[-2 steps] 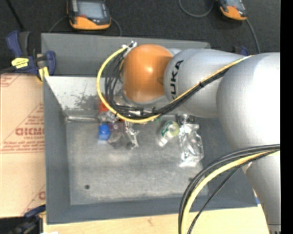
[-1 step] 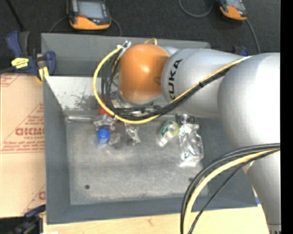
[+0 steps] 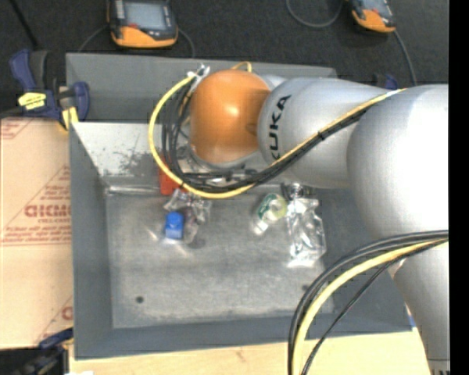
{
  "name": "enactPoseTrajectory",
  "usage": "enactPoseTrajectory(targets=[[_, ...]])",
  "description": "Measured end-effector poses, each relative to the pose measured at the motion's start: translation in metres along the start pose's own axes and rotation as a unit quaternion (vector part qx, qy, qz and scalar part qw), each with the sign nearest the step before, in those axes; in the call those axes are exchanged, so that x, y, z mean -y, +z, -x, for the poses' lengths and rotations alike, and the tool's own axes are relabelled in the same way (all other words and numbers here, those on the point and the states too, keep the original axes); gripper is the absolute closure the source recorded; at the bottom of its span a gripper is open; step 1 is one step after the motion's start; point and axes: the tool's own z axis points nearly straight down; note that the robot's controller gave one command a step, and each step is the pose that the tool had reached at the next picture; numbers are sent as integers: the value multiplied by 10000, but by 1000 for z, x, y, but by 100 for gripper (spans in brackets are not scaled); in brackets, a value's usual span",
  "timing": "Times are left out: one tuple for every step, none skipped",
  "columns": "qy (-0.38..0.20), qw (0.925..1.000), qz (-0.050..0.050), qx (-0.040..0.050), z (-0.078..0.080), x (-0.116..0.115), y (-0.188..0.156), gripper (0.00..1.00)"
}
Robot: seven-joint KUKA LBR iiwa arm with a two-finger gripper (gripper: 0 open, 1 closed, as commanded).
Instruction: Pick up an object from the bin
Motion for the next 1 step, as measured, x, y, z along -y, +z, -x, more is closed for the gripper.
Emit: enactPoseTrajectory(targets=[[39, 10000, -37, 9, 2, 3, -120, 100]])
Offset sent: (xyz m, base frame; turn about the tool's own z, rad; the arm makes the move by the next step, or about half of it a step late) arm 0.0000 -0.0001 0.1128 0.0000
